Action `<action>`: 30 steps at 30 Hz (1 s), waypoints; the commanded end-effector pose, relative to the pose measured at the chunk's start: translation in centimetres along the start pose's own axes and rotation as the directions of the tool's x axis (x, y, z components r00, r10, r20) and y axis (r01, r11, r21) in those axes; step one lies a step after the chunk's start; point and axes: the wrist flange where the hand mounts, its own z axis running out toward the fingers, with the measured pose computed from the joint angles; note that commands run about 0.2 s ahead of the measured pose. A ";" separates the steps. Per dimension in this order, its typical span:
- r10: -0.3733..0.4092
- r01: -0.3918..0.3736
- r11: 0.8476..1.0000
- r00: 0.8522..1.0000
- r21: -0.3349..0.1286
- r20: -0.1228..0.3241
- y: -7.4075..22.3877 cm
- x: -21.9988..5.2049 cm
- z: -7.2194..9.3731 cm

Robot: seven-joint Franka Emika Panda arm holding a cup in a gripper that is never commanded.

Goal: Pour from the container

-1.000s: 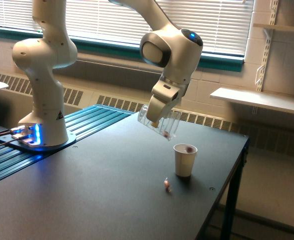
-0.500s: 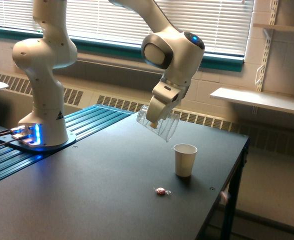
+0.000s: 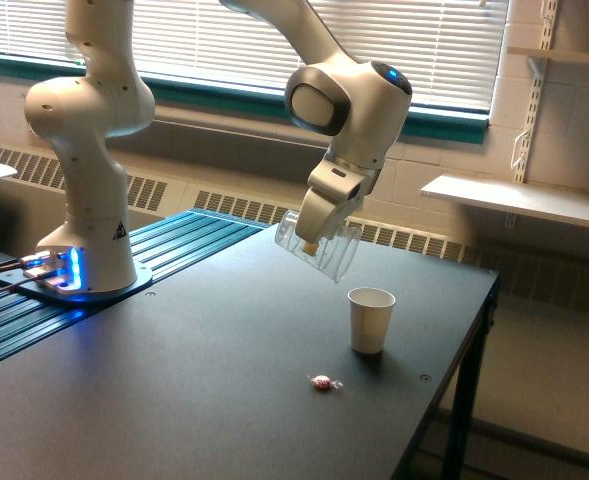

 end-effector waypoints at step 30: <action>-0.335 0.277 0.852 0.940 -0.444 -0.056 -0.2 -9.1 16.9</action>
